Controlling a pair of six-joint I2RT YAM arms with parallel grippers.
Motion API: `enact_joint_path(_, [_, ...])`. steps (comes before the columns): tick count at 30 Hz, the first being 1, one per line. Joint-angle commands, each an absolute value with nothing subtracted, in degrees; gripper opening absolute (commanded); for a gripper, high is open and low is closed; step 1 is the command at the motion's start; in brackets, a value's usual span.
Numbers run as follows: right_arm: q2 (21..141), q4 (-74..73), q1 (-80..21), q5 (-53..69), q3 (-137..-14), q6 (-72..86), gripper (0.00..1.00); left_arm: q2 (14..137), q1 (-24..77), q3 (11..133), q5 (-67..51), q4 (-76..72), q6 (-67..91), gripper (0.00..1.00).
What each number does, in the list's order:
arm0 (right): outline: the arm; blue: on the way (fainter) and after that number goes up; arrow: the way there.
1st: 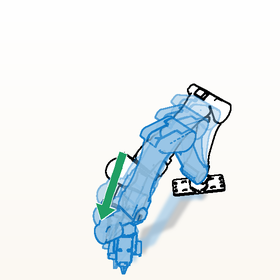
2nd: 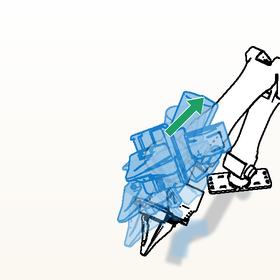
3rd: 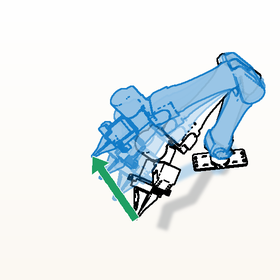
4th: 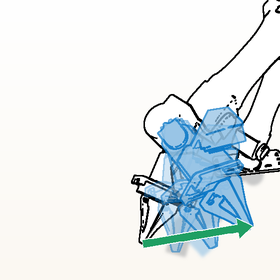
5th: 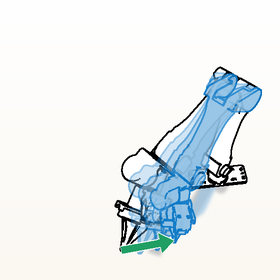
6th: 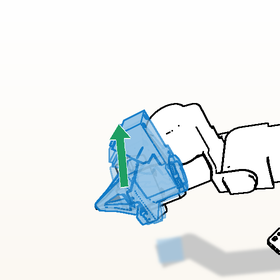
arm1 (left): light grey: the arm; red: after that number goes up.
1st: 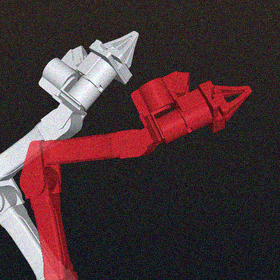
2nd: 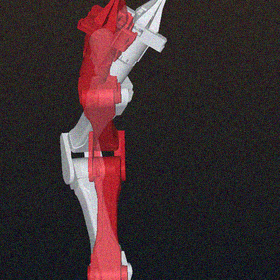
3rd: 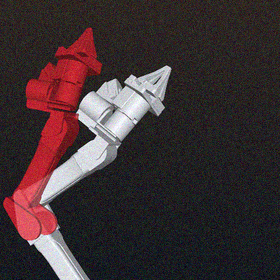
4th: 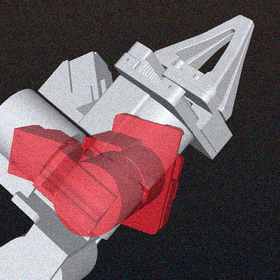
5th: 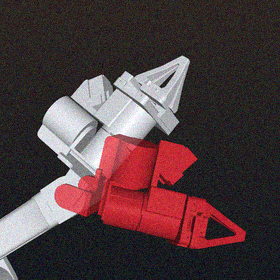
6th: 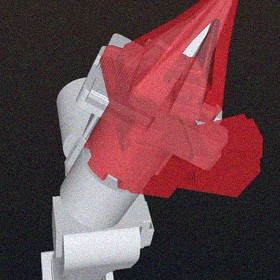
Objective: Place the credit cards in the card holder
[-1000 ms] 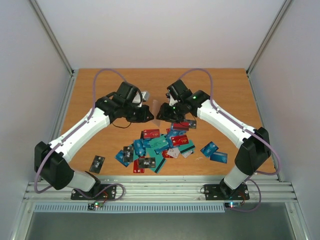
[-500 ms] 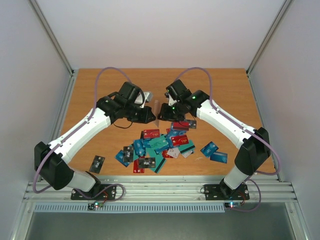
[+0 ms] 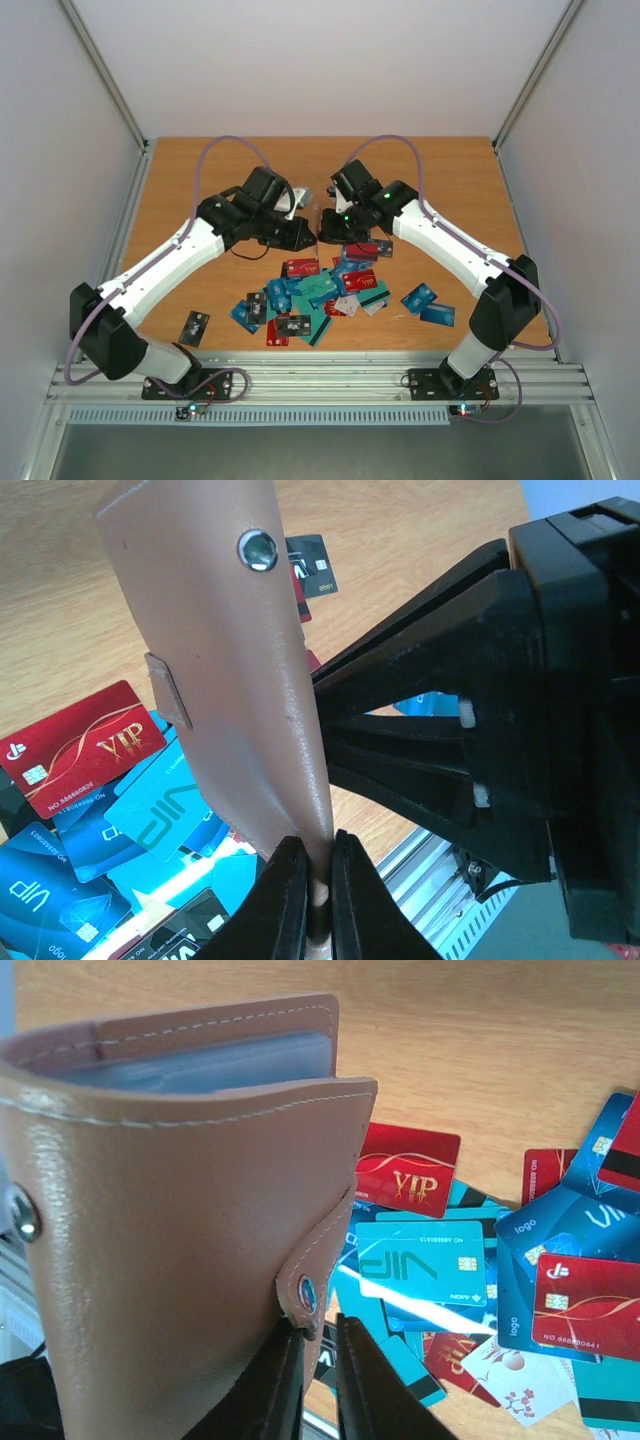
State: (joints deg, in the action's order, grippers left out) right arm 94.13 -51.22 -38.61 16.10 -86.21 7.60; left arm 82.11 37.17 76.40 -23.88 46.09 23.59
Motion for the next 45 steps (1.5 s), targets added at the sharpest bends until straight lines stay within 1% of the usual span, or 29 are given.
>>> enact_joint_path(1, [94.3, -49.9, -38.4, 14.2, -87.5, 6.4, 0.07, 80.5, 39.2, 77.0, -28.1, 46.3, 22.7, 0.00])
enact_joint_path(5, [93.8, -50.0, -38.4, 14.5, -87.2, 6.1, 0.01, 80.4, 39.3, 76.8, -27.5, 46.3, 23.1, 0.00])
enact_joint_path(23, [89.3, -49.6, -38.2, 15.0, -84.8, 4.2, 0.01, 79.5, 39.3, 77.6, -26.2, 45.1, 24.5, 0.00])
enact_joint_path(27, [87.1, -48.5, -34.7, 16.4, -81.0, 4.1, 0.01, 79.1, 39.3, 77.9, -22.1, 45.8, 25.2, 0.00])
enact_joint_path(32, [85.3, -48.3, -31.2, 18.0, -78.2, 3.5, 0.01, 79.3, 39.4, 77.9, -19.7, 45.5, 26.0, 0.00])
enact_joint_path(38, [85.8, -48.2, -31.1, 18.5, -77.9, 3.5, 0.01, 80.9, 39.1, 78.0, -19.6, 43.3, 26.7, 0.00])
enact_joint_path(45, [89.2, -47.6, -29.3, 20.0, -80.7, 3.6, 0.01, 84.3, 37.0, 78.4, -19.3, 39.3, 28.8, 0.00])
